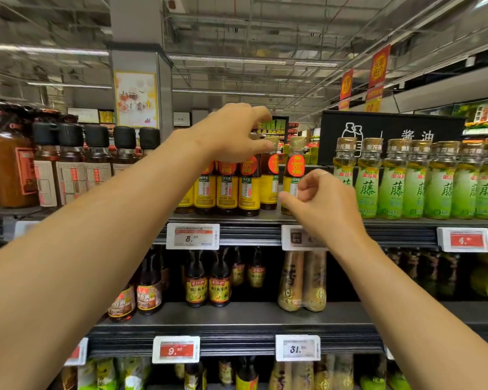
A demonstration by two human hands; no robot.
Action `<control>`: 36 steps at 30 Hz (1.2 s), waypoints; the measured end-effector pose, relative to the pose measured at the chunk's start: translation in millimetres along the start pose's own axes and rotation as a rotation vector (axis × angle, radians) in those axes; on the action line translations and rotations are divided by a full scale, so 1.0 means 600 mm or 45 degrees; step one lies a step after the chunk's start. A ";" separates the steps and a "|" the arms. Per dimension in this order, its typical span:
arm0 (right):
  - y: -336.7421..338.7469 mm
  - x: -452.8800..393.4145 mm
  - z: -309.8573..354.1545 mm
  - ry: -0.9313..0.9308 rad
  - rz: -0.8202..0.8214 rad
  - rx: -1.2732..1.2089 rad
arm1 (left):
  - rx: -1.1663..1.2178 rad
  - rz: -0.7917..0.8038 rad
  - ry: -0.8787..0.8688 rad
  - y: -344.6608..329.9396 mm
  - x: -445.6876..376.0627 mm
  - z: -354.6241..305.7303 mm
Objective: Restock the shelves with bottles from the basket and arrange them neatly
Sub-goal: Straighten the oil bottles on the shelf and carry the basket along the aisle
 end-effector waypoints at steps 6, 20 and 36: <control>-0.013 -0.037 -0.029 -0.163 0.142 0.078 | -0.044 0.096 -0.113 -0.025 -0.057 -0.064; -0.041 -0.051 -0.028 -0.071 0.179 0.069 | 0.112 -0.738 0.375 0.010 0.176 -0.020; -0.066 -0.053 -0.012 -0.051 0.278 -0.006 | 0.301 -0.576 0.919 -0.106 0.244 0.001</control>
Point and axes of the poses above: each hand's wrist, its own x-axis away from the middle knuckle, its own y-axis out of the back of the hand, z = x × y, the point moved 6 cm from there along -x, towards the middle knuckle, and after that the axes turned 15 degrees about -y, right-handed, at the moved point
